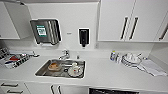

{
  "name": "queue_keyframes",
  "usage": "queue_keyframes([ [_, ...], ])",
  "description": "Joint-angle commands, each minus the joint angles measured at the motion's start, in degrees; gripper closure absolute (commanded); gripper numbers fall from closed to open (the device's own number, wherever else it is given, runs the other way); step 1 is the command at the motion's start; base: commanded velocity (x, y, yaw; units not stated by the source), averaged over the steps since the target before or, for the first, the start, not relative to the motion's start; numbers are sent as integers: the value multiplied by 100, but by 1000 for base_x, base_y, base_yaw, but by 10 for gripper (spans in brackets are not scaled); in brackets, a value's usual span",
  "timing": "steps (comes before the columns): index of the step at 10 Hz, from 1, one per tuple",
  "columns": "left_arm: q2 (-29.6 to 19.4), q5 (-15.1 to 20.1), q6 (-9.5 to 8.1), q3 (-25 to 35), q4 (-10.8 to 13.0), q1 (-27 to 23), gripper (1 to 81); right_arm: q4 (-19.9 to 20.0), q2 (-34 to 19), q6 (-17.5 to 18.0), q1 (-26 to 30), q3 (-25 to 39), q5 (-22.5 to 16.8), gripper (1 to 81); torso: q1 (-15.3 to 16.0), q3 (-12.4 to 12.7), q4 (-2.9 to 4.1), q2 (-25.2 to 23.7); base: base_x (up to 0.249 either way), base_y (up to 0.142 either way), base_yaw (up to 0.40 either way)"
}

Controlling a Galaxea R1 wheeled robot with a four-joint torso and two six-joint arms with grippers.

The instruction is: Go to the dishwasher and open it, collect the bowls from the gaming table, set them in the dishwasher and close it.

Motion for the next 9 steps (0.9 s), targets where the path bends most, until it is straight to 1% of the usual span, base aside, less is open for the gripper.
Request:
queue_keyframes([
  [1, -367, -278, -190, 194, 96, -221, 811, 8, -510, 43, 240, 846, -233, 811, 1, -340, 0, 0, 0, 0, 0],
  [2, -541, -312, -269, 438, 96, -247, 811, 8, -581, 43, 248, 943, -233, 811, 1, -559, 0, 0, 0, 0, 0],
  [3, -699, -313, -296, 658, 96, -283, 811, 0, -589, 43, 266, 943, -233, 811, 1, -645, 0, -2, 0, 0, 0],
  [4, -893, -313, -391, 930, 96, -326, 811, -1, -598, 35, 275, 952, -233, 811, 1, -806, 0, -2, 0, 0, 0],
  [6, -1334, -304, -480, 1600, 96, -467, 811, -9, -598, 43, 283, 952, -233, 811, 1, -1182, 0, 0, 0, 0, 0],
  [7, -1724, -287, -532, 2148, 96, -563, 811, -9, -615, 43, 283, 960, -224, 811, 1, -830, 0, 0, 0, 0, 0],
  [8, -1937, -286, -542, 2431, 96, -643, 811, -9, -616, 43, 283, 969, -224, 811, 1, -1016, 0, 2, 0, 0, 0],
  [9, -2256, -278, -621, 2822, 96, -758, 811, -9, -616, 43, 283, 978, -224, 811, 6, -1097, 0, 5, 0, 0, 0],
])
